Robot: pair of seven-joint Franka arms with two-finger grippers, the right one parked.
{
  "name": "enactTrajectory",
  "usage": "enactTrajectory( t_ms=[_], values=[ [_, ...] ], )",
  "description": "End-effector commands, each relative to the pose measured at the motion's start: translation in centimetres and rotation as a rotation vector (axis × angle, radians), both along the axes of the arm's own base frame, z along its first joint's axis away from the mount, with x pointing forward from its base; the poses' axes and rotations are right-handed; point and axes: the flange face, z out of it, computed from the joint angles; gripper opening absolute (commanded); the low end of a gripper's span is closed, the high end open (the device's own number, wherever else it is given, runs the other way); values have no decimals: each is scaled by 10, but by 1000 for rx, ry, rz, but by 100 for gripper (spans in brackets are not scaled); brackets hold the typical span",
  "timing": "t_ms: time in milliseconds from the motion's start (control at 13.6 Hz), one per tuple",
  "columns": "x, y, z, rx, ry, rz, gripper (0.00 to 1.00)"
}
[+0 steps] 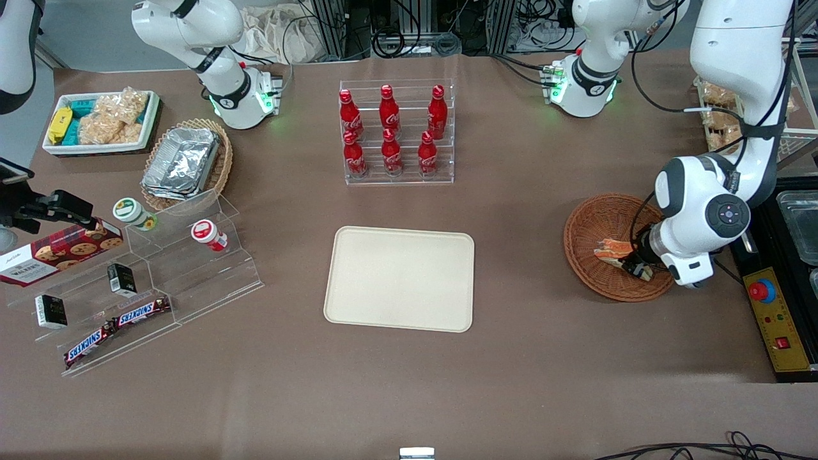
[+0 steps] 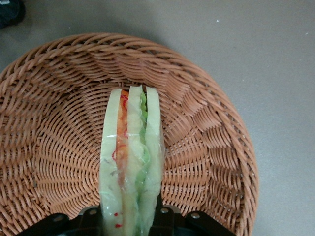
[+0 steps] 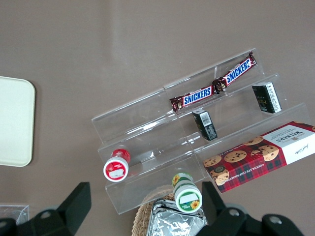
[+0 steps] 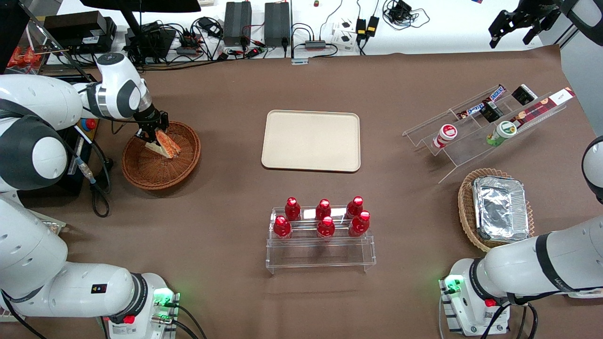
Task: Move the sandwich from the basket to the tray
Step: 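Close the left gripper on the wrapped sandwich's edge, then lift the sandwich up out of the basket with the left gripper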
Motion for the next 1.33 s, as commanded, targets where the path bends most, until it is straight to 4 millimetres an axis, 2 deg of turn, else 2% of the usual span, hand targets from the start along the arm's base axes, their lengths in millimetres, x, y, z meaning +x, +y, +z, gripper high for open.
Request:
enactTrajectory(
  t_ms=[0, 221, 369, 590, 738, 885, 1033, 1107, 1180, 1254],
  values=[
    [13, 1, 23, 19, 9, 17, 0],
    [24, -3, 66, 21, 59, -38, 0],
    [31, -5, 103, 8, 74, -136, 0],
    [52, -12, 164, -4, 100, -223, 0],
    [60, -38, 198, -16, 86, -346, 0],
    [60, -84, 225, -31, 72, -491, 0],
    [58, -142, 238, -37, 55, -589, 0],
    [56, -174, 238, -42, 48, -644, 0],
    [49, -211, 231, -49, 58, -726, 0],
    [40, -254, 208, -61, 94, -832, 0]
  ],
)
